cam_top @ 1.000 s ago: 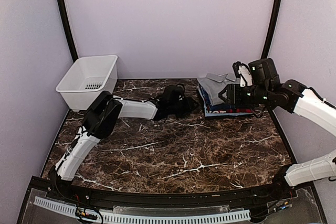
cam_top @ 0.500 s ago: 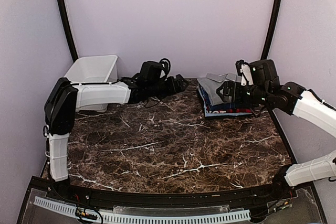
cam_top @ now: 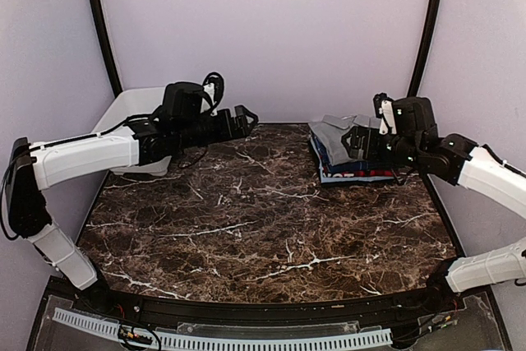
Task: Fold and stack the long sleeve shirts
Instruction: Reset both arms
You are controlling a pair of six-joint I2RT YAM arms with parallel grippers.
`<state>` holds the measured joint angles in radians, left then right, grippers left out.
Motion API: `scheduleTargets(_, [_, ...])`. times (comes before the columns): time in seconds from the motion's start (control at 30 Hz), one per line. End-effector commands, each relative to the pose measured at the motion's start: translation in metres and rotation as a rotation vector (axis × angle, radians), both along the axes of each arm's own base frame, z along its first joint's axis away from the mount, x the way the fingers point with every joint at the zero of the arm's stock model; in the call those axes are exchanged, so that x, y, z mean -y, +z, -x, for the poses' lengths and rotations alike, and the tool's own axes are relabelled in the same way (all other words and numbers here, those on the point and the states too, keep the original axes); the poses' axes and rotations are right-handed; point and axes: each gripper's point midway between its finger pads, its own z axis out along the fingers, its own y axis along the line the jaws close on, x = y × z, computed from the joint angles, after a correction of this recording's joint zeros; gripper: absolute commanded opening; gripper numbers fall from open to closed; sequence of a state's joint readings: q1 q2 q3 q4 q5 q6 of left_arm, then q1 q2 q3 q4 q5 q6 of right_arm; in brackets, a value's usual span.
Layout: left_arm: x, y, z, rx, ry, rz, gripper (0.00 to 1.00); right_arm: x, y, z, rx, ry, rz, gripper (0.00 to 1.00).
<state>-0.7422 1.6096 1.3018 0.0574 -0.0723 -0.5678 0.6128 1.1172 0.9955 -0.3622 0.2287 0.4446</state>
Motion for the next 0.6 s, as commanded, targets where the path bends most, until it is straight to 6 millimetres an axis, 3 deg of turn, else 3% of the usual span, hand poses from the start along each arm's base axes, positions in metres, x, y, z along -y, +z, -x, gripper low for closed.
scheduleTargets(0.0, [-0.042,0.016,0.020,0.051,0.046,-0.076,0.99,0.003,0.015,-0.005,0.078,-0.019,-0.023,0.99])
scheduleTargets(0.23, [-0.082,0.026,0.042,0.077,0.091,-0.113,0.99,0.003,0.027,-0.007,0.105,-0.031,-0.049,0.99])
scheduleTargets(0.57, [-0.100,0.031,0.049,0.090,0.111,-0.125,0.99,0.008,0.026,-0.006,0.102,-0.053,-0.054,0.99])
